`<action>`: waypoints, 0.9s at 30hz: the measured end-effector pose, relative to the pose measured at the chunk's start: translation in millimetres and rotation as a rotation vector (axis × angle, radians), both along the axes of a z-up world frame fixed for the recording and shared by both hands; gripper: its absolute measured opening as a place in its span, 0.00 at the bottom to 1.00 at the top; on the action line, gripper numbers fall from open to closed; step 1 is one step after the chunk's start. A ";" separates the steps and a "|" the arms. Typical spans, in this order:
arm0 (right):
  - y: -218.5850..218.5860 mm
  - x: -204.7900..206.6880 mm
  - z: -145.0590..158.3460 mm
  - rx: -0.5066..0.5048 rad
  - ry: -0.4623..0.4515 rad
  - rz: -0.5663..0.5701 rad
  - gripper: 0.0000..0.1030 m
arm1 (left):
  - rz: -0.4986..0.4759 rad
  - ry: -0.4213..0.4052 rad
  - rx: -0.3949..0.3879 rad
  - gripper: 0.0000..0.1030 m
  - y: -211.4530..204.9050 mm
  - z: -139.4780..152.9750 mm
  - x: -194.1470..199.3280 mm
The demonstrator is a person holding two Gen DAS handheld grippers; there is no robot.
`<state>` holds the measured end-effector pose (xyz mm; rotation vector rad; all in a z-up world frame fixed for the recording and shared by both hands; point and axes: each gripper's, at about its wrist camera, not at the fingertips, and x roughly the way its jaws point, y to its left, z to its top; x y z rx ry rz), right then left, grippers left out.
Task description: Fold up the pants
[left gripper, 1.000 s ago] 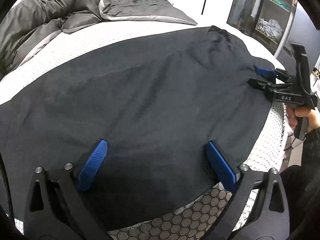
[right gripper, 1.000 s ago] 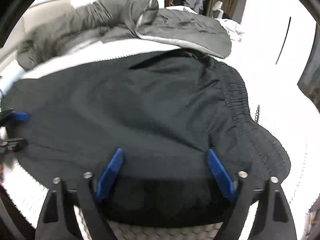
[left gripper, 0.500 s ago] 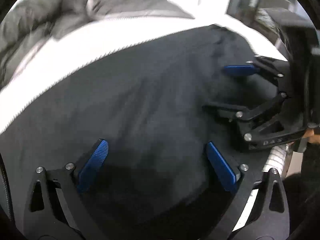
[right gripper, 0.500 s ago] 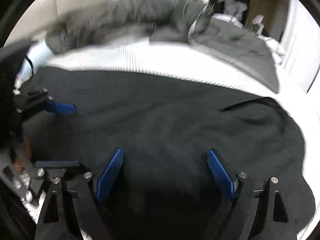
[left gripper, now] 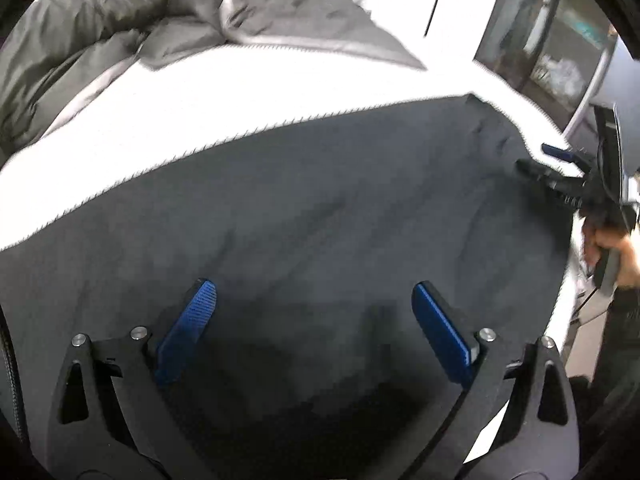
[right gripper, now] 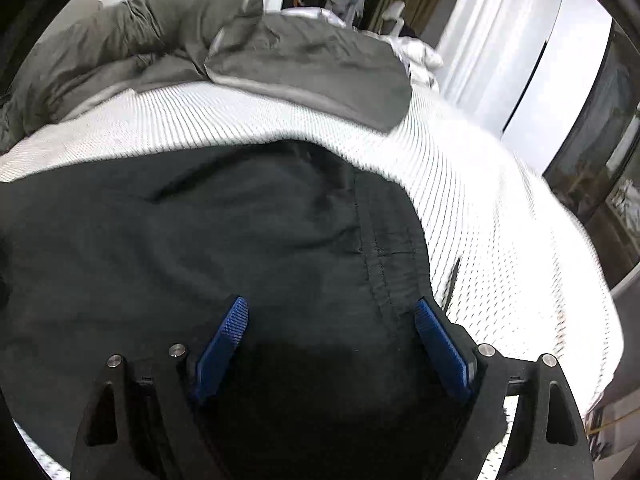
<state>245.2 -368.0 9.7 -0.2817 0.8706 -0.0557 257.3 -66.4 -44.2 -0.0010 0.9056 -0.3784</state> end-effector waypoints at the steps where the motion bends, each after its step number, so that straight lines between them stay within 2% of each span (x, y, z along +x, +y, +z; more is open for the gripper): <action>1: 7.4 0.6 4.7 0.010 -0.009 0.016 0.85 | -0.005 -0.012 0.012 0.95 -3.4 2.9 4.2; 3: 30.5 5.8 14.1 0.054 -0.020 0.086 0.85 | 0.005 -0.022 0.037 0.95 -8.7 2.2 15.5; 6: 79.3 18.9 7.7 0.128 0.035 0.230 0.85 | 0.023 0.014 0.060 0.95 -12.0 -6.7 40.8; 9: 126.6 41.2 -14.5 0.096 0.104 0.337 0.85 | 0.038 0.043 0.114 0.95 -12.3 -19.9 60.3; 10: 133.2 46.7 -20.3 0.069 0.125 0.354 0.85 | 0.041 0.054 0.113 0.95 -12.1 -24.3 65.4; 11: 140.4 55.3 -34.0 -0.004 0.148 0.356 0.85 | 0.047 0.062 0.101 0.95 -7.5 -29.7 69.9; 13: 123.4 68.7 -44.4 -0.099 0.131 0.270 0.86 | 0.056 0.073 0.059 0.95 3.7 -34.0 73.8; 17: 41.7 87.4 -37.5 -0.124 0.093 -0.030 0.86 | 0.083 0.071 0.056 0.95 16.2 -36.2 76.6; 19: 12.1 90.3 -35.1 -0.127 0.084 -0.110 0.86 | 0.086 0.073 0.051 0.95 17.2 -37.1 79.4; 21: 0.5 86.0 -26.7 -0.059 0.069 -0.121 0.86 | 0.085 0.059 0.067 0.95 16.0 -32.0 79.7; 23: 4.1 76.9 -13.0 -0.085 0.048 -0.112 0.86 | 0.066 0.035 0.054 0.94 13.7 -23.3 79.8; 27: 51.7 71.6 17.5 -0.068 -0.015 0.026 0.86 | 0.086 -0.017 0.010 0.94 13.1 -12.3 88.7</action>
